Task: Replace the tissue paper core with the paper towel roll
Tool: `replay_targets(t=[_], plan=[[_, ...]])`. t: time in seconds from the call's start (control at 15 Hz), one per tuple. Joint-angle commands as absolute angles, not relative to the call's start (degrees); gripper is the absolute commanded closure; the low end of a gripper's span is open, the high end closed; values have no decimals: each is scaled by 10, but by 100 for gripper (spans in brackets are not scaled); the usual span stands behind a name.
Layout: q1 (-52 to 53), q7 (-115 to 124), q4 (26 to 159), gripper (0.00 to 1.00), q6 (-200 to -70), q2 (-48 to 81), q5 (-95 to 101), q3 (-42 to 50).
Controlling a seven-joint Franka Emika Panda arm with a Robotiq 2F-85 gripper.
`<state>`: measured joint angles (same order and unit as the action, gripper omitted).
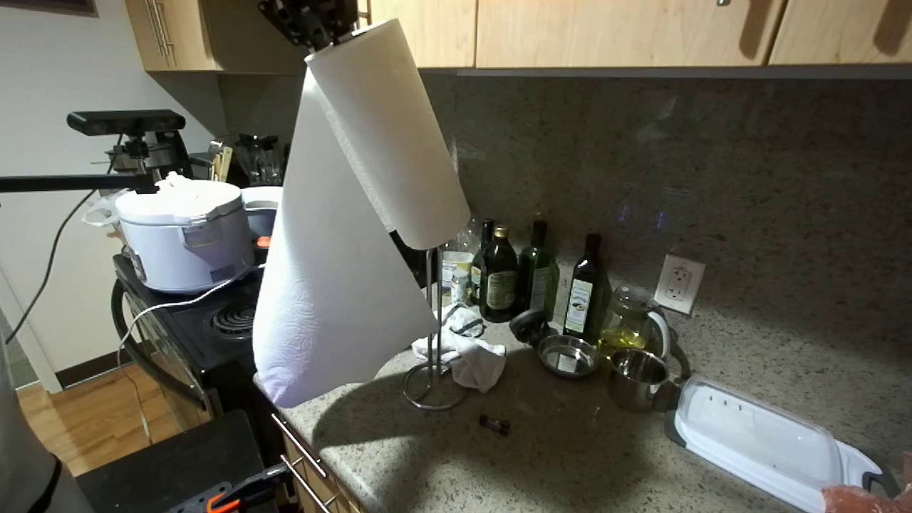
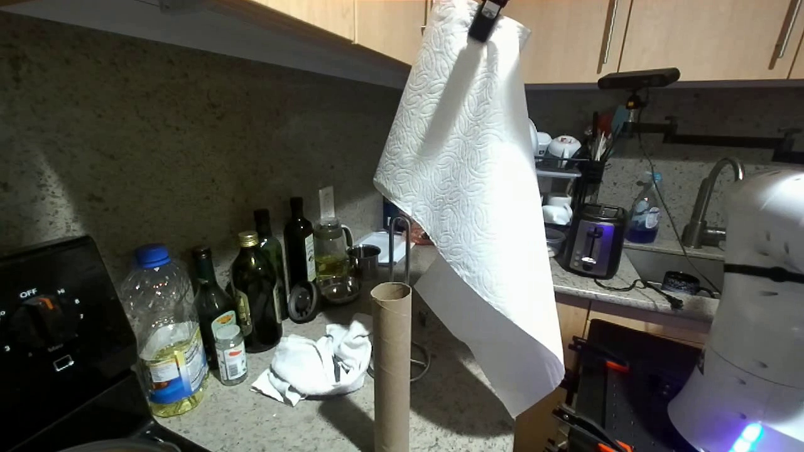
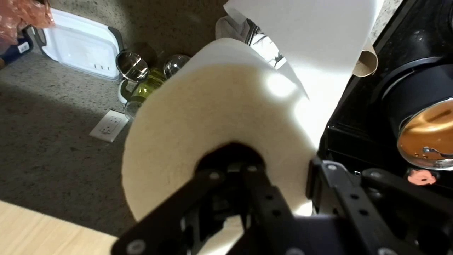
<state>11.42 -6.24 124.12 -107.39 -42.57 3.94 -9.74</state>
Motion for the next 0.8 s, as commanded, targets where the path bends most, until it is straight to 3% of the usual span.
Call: replay_targets(t=[0.0, 0.73], plan=[[107, -57, 1210, 93, -1056, -401, 45, -100], [107, -61, 1172, 93, -1041, -337, 36, -93]])
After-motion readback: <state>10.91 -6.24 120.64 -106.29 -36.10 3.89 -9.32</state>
